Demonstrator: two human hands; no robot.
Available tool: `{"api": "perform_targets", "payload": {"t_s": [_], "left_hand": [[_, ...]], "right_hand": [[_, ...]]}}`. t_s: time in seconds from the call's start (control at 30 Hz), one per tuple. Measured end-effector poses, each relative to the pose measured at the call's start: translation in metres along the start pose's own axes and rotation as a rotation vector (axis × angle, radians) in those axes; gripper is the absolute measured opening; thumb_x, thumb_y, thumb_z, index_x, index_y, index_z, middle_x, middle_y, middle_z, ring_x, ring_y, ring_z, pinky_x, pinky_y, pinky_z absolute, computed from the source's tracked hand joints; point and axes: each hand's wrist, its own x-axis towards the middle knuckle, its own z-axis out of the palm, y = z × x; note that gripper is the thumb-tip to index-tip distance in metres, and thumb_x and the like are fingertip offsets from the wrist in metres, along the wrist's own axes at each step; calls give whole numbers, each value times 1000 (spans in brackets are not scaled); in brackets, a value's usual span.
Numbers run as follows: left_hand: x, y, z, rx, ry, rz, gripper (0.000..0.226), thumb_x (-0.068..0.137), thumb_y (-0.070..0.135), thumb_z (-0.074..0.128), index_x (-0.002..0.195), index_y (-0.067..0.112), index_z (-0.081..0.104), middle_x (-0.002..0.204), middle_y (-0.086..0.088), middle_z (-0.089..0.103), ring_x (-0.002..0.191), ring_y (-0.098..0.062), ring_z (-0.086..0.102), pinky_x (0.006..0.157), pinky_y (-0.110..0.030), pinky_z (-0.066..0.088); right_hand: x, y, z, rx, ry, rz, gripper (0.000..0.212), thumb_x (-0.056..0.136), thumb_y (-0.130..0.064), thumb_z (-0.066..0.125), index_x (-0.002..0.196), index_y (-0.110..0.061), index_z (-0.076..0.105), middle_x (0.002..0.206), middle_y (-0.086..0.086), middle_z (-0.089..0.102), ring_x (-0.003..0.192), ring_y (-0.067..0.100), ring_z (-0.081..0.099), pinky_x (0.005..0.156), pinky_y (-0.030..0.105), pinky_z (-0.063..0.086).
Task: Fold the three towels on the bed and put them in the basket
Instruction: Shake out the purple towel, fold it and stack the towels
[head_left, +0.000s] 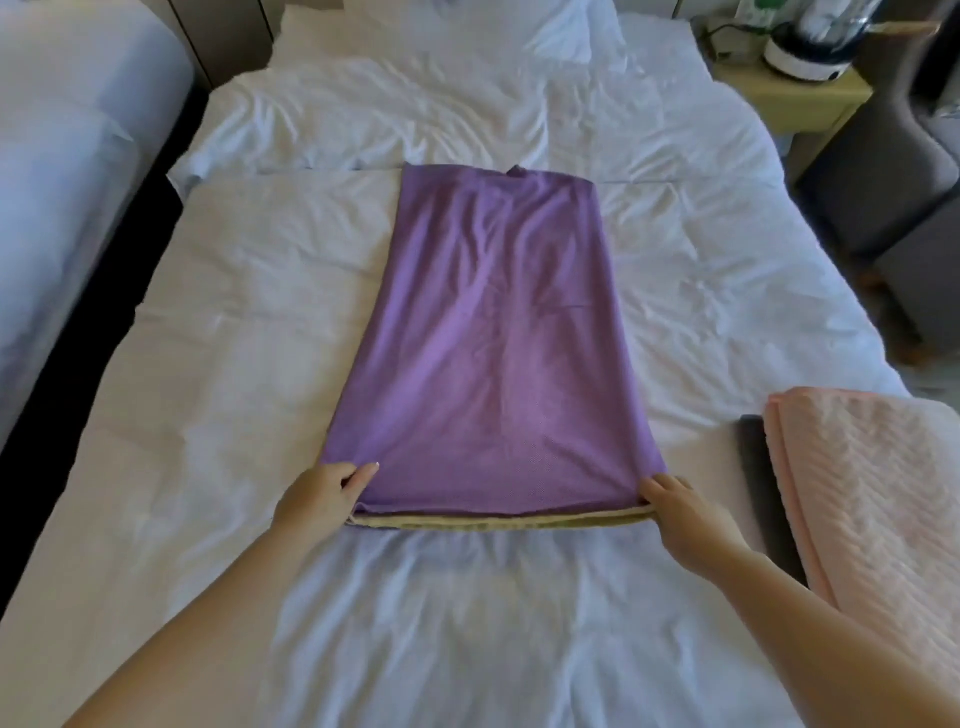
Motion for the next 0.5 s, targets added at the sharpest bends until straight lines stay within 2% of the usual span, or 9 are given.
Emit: {"api": "perform_targets", "payload": {"t_s": [0.13,0.23,0.3,0.37,0.43,0.5], "left_hand": [[-39,-26,22,-56,-8,-20,54,91,47,54,54,16,32,47,1,33,54,-24,40,51,-31,32],[-64,-37,27,-70,-14,-108,58,91,55,49,55,11,41,54,-4,48,63,-31,51,56,-32,36],[-84,-45,32,-13,-24,-154,59,90,62,44,58,12,48,62,-5,57,71,-32,56,60,-32,40],[-109,-52,42,25,-27,-150,56,89,62,44,61,14,50,62,-2,58,70,-30,57,61,-32,44],[-129,-56,55,-18,-4,-86,47,90,51,54,60,16,48,58,-2,55,67,-31,57,60,-34,45],[-144,-59,67,-40,74,48,32,87,29,67,63,12,54,63,-7,55,67,-34,58,63,-38,44]], "right_hand": [[-47,-6,32,-13,3,25,13,93,-18,47,103,-27,49,107,-7,50,105,19,51,70,33,51],[-79,-6,47,14,32,22,17,92,-18,51,108,-24,52,111,-3,52,102,24,53,68,34,50],[-101,-3,58,41,18,2,16,90,-18,54,106,-22,54,108,-1,54,97,26,55,67,34,49],[-120,-1,72,101,-11,-8,15,88,-15,57,102,-19,57,103,0,54,94,28,55,69,36,49],[-132,1,88,217,-2,20,15,84,-7,62,97,-15,62,99,3,55,95,31,53,74,37,48],[-137,2,101,313,27,72,19,79,-5,68,95,-14,67,103,5,57,100,32,50,86,39,46]]}}
